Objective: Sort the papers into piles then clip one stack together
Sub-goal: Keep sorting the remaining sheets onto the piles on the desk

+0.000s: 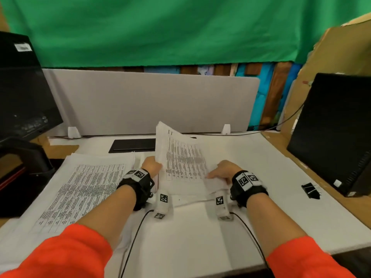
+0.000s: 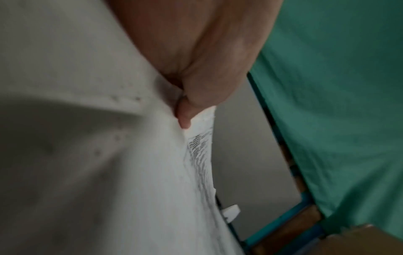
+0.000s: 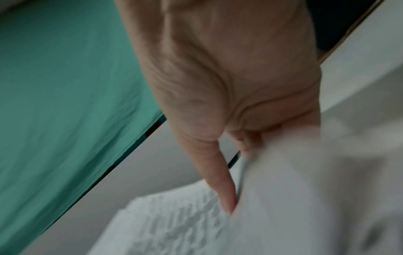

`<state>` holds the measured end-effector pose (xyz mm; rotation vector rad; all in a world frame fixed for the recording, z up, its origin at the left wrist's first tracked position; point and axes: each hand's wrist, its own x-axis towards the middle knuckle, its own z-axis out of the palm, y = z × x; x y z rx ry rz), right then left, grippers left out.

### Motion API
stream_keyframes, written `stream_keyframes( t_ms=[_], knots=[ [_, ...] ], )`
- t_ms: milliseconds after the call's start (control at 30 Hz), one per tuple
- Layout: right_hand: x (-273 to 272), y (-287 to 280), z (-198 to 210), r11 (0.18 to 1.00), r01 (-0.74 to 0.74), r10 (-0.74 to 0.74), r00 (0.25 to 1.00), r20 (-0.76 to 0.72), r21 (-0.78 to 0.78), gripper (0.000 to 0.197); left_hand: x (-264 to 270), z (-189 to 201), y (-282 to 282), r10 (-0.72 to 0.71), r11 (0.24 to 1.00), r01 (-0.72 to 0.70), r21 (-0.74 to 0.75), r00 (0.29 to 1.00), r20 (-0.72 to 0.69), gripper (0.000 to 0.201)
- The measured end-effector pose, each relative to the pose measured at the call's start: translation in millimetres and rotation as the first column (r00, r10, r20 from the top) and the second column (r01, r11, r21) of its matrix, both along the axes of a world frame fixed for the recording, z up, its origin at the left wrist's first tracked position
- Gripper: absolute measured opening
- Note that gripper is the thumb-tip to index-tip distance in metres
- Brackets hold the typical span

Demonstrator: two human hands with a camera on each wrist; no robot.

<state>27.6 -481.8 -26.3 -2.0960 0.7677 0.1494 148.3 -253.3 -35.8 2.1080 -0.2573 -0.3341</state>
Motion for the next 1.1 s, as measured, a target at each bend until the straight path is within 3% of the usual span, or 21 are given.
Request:
stream_keyframes(
  t_ms=[67,133,200,233,333,400,500,567,633,700,767,867,900,933,967,1033,1067,1100],
  knots=[
    [-17,-12,1,0.992,0.119,-0.124,0.983,0.133,0.044,0.071,-7,13,0,0.008,0.993,-0.003,-0.122,0.999,0.043,0.035],
    [-35,-12,14,0.944,0.108,-0.196,0.944,0.267,0.310,0.084,-24,30,2,-0.007,0.963,0.034,-0.267,0.995,0.101,0.035],
    [-48,-1,39,0.843,-0.028,-0.253,0.861,0.442,0.537,0.055,-43,50,1,-0.022,0.912,0.106,-0.397,0.978,0.210,0.034],
    [-52,4,55,0.830,-0.087,-0.265,0.807,0.527,0.550,0.044,-53,62,1,-0.010,0.886,0.141,-0.442,0.958,0.286,0.031],
    [-59,26,101,0.919,-0.118,-0.208,0.667,0.715,0.377,0.021,-77,102,0,0.046,0.820,0.233,-0.523,0.883,0.466,0.024],
    [-68,38,120,0.948,-0.142,-0.127,0.654,0.746,0.286,0.021,-84,125,1,0.060,0.763,0.276,-0.585,0.870,0.489,0.033],
    [-84,40,125,0.951,-0.213,-0.026,0.671,0.741,0.226,0.036,-80,136,15,0.072,0.650,0.258,-0.714,0.915,0.396,0.052],
    [-91,41,118,0.943,-0.244,-0.009,0.660,0.751,0.227,0.033,-79,130,23,-0.046,0.666,0.287,-0.688,0.937,0.346,0.054],
    [-88,47,111,0.955,-0.198,-0.049,0.631,0.774,0.222,0.039,-94,127,19,-0.185,0.773,0.364,-0.519,0.913,0.364,0.042],
    [-84,60,118,0.950,-0.145,-0.149,0.566,0.811,0.275,0.035,-108,139,6,-0.142,0.816,0.350,-0.460,0.893,0.427,0.032],
    [-79,70,140,0.933,-0.120,-0.250,0.464,0.850,0.340,0.026,-120,167,-4,-0.036,0.748,0.326,-0.578,0.890,0.455,0.017],
    [-82,78,172,0.932,-0.199,-0.235,0.302,0.924,0.302,0.020,-120,201,-3,0.034,0.625,0.422,-0.656,0.825,0.564,0.021],
    [-80,74,169,0.931,-0.221,-0.215,0.315,0.924,0.292,0.022,-110,197,0,0.009,0.607,0.430,-0.668,0.837,0.546,0.021],
    [-80,71,160,0.927,-0.221,-0.206,0.377,0.903,0.304,0.025,-99,183,5,-0.054,0.648,0.399,-0.649,0.874,0.484,0.020],
    [-79,65,140,0.928,-0.201,-0.185,0.485,0.855,0.315,0.033,-88,164,9,-0.158,0.709,0.378,-0.595,0.908,0.389,0.024],
    [-77,57,92,0.915,-0.200,-0.096,0.735,0.671,0.350,0.061,-67,108,17,-0.382,0.877,0.383,-0.290,0.922,0.062,0.044],
    [-79,57,71,0.903,-0.209,-0.051,0.815,0.578,0.375,0.071,-65,83,22,-0.423,0.900,0.410,-0.148,0.904,-0.069,0.047],
    [-79,57,52,0.883,-0.219,-0.043,0.843,0.537,0.415,0.078,-58,60,22,-0.403,0.915,0.393,-0.091,0.906,-0.129,0.054]
  ],
)
